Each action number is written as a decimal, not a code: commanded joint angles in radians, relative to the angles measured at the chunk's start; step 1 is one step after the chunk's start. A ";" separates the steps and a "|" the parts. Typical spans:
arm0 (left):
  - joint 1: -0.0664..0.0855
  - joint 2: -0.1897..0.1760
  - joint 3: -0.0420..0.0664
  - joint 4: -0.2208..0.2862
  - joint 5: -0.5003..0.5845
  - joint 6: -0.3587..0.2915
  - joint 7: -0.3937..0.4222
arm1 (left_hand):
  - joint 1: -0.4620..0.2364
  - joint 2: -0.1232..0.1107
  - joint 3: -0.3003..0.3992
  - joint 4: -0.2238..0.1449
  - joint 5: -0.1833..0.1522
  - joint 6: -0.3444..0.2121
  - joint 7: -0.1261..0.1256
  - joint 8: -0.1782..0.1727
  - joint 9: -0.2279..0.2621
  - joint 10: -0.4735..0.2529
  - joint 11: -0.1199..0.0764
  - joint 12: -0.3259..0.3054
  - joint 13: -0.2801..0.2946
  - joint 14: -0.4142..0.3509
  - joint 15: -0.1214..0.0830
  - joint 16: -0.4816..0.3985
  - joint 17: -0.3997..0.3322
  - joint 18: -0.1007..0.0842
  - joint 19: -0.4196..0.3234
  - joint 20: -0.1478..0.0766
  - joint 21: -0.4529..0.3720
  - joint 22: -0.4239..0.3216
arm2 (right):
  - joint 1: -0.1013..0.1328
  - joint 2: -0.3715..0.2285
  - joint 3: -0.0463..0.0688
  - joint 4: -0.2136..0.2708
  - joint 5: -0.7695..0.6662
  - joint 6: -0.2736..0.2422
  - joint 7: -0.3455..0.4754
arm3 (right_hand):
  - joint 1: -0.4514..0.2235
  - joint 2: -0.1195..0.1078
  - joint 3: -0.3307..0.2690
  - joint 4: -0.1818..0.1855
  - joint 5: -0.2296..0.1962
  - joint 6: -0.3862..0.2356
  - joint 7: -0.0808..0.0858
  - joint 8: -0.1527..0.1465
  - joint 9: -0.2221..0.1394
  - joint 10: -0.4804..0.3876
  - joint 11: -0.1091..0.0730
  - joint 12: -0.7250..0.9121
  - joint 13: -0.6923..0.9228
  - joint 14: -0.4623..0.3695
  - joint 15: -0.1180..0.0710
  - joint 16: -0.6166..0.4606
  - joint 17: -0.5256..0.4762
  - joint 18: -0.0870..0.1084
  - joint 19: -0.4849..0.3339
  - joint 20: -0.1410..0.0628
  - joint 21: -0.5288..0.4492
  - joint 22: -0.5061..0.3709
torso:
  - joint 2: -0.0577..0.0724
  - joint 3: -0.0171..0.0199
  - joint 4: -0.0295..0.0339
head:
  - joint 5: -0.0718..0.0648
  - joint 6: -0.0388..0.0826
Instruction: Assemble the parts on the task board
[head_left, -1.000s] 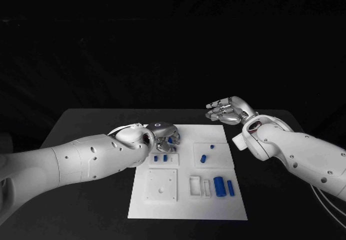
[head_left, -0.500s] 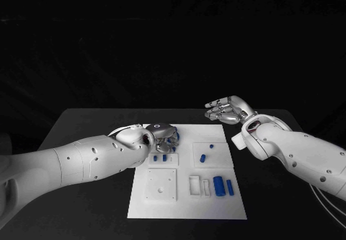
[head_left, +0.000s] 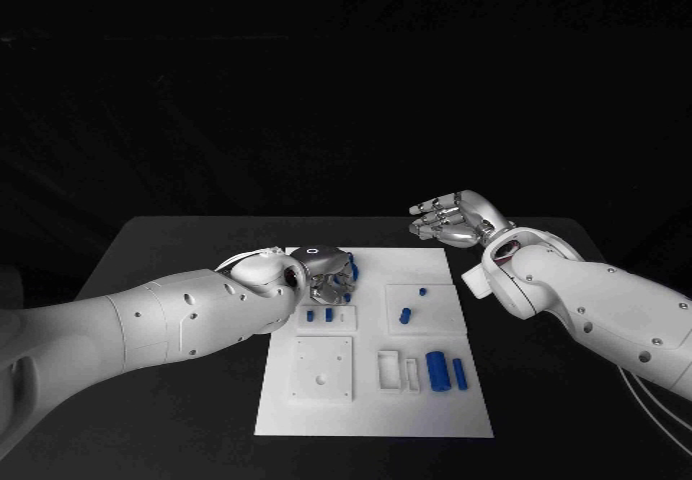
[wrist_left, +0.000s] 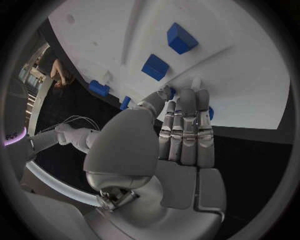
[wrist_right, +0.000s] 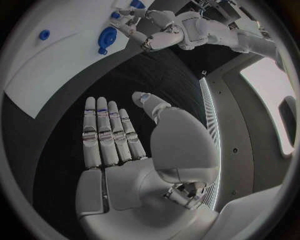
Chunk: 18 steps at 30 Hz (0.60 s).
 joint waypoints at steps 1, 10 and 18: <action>-0.005 0.006 -0.001 -0.001 0.008 0.037 0.011 | 0.001 0.013 0.003 0.000 0.001 0.009 0.000 -0.004 -0.001 0.008 0.000 -0.006 -0.001 0.002 -0.001 0.006 0.002 0.002 -0.009 0.001 0.006 0.021 | 0.000 0.001 0.000 0.001 -0.001 0.013 0.010 | -0.003 0.007 0.004 0.000 -0.005 -0.003 0.000 -0.005 -0.001 -0.004 -0.001 -0.006 -0.001 -0.006 0.001 0.000 -0.002 0.021 -0.002 0.003 0.007 -0.001 | 0.000 -0.0002 -0.0006 | 0.000 -0.001; -0.013 0.012 -0.001 -0.006 0.020 0.058 0.022 | -0.003 0.010 0.004 -0.004 0.000 -0.007 0.000 -0.005 -0.003 -0.010 0.003 -0.007 -0.001 0.005 0.000 0.014 0.003 0.006 -0.013 0.004 0.022 0.020 | 0.000 -0.001 0.000 0.004 -0.001 0.011 0.010 | -0.003 0.007 0.004 0.000 -0.005 -0.003 0.000 -0.005 -0.001 -0.004 -0.001 -0.006 -0.001 -0.006 0.001 0.000 -0.002 0.021 -0.002 0.003 0.007 -0.001 | 0.001 -0.0008 0.0001 | -0.004 -0.003; -0.014 0.013 -0.001 -0.008 0.026 0.072 0.026 | -0.007 0.005 0.011 -0.008 0.001 -0.026 -0.006 -0.004 -0.003 -0.020 0.001 -0.007 -0.001 0.003 -0.005 0.023 0.004 0.000 -0.016 -0.002 0.032 0.021 | 0.000 -0.002 0.001 0.006 -0.003 0.008 0.011 | -0.005 0.006 0.002 -0.001 -0.005 -0.004 0.000 -0.006 -0.001 -0.005 -0.001 -0.007 -0.001 -0.007 0.001 0.000 -0.002 0.020 -0.004 0.003 0.006 -0.001 | 0.000 -0.0003 -0.0002 | -0.003 -0.004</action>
